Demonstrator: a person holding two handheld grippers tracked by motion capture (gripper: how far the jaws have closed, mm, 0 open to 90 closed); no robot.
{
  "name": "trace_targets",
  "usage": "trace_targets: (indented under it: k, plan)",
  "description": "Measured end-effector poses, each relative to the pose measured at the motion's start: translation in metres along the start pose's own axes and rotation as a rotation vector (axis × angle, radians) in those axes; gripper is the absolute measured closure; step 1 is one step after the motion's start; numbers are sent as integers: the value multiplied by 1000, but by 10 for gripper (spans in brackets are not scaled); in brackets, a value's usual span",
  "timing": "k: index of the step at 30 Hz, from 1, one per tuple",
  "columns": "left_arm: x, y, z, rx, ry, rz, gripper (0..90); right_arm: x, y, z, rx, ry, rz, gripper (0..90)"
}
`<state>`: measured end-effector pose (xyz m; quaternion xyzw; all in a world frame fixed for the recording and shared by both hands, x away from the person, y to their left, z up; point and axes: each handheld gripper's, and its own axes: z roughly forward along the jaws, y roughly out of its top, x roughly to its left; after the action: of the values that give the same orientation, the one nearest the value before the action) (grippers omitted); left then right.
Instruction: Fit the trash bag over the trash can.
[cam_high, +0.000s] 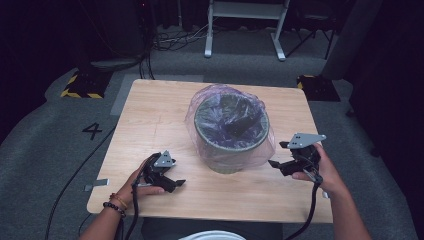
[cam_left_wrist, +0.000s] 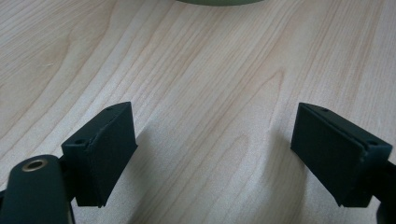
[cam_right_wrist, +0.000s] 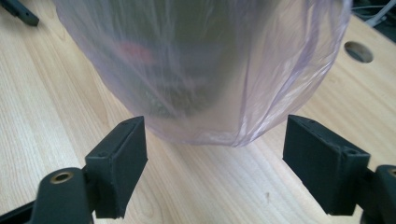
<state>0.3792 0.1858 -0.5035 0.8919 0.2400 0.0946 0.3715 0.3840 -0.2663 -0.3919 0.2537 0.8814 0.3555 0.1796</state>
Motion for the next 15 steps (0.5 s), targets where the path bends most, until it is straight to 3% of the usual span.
trace_targets:
  k: [15]
  plan:
    - [0,0,0,1,0,0,136,4,-21,19,46,33,18,220]
